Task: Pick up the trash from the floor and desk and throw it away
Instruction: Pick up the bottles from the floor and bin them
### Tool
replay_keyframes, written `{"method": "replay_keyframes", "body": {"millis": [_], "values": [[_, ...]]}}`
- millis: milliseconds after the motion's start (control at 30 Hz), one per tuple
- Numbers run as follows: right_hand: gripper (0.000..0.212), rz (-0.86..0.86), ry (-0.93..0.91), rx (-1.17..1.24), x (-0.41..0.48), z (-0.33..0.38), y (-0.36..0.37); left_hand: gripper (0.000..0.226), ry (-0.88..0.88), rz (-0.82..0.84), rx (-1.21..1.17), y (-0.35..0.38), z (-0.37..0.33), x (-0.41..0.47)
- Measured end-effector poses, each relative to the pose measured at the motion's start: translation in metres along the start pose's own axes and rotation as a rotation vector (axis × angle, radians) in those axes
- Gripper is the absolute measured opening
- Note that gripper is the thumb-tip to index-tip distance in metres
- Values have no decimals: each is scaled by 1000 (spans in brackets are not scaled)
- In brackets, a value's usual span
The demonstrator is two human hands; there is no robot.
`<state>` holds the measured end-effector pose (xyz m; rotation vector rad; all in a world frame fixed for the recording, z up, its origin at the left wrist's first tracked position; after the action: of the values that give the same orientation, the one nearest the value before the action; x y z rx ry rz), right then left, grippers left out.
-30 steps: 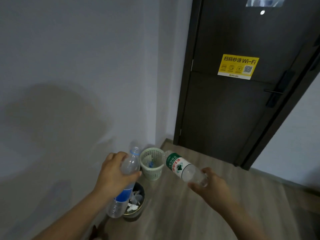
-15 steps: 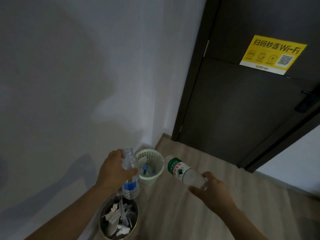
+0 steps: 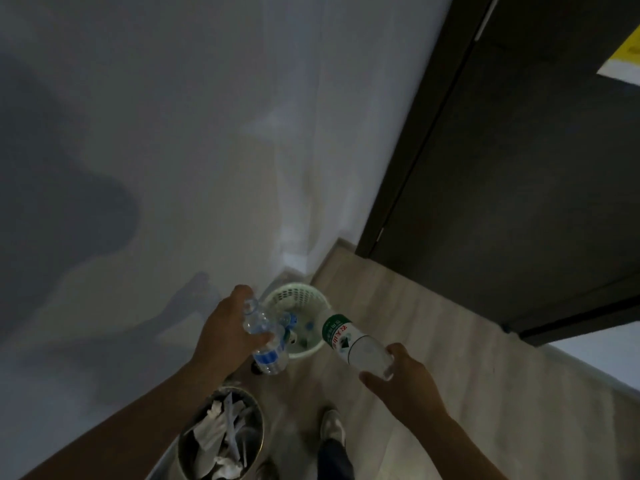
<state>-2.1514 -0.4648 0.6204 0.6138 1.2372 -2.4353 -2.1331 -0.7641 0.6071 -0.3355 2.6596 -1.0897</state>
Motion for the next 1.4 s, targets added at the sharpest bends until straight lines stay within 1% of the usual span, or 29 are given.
{"method": "replay_keyframes", "body": {"millis": [33, 200, 300, 433, 567, 700, 733, 833, 900, 967, 1100, 1167, 1200, 1300, 1333, 1400], "values": [[55, 16, 3, -5, 18, -3, 1, 47, -21, -20, 0, 10, 5, 11], [54, 96, 45, -22, 100, -21, 14, 43, -168, -69, 75, 60, 32, 65], [54, 121, 46, -24, 143, -32, 27, 38, -239, -89, 72, 93, 55, 96], [53, 153, 48, -8, 194, -49, 53, 39, -336, -67, 68, 143, 96, 127], [59, 162, 67, 19, 240, -74, 85, 46, -450, -30, 61, 195, 139, 147], [64, 177, 87, 14, 276, -97, 117, 45, -449, -23, 76, 243, 174, 157], [63, 177, 89, 10, 284, -102, 124, 44, -449, -14, 96, 253, 182, 158], [59, 177, 88, -7, 303, -110, 145, 52, -508, 18, 137, 278, 209, 156], [56, 187, 83, -20, 314, -110, 158, 52, -546, 46, 157, 286, 221, 151], [52, 200, 77, -44, 322, -104, 170, 48, -513, 108, 202, 289, 228, 145], [43, 247, 61, -172, 338, -79, 192, 41, -355, 261, 230, 280, 231, 136], [42, 258, 58, -225, 347, -62, 202, 41, -311, 344, 327, 271, 232, 131], [45, 261, 52, -236, 352, -52, 207, 42, -302, 378, 365, 267, 234, 129], [66, 319, -12, -191, 360, -22, 224, 46, -313, 423, 398, 255, 238, 125], [68, 348, -55, -173, 360, -12, 229, 45, -313, 416, 415, 249, 239, 126], [63, 373, -131, -136, 353, 4, 236, 43, -311, 406, 449, 240, 240, 125]]}}
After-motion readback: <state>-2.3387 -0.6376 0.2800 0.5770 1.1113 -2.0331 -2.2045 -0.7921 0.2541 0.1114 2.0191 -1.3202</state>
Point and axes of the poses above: each hand's wrist, its own x-axis towards the middle knuckle, its own y-axis out of the palm, z = x × y, the point moved 5 cm from there along x, towards the middle knuckle, and after that the axes turned 7 degrees about x, right-handed, at the moved point
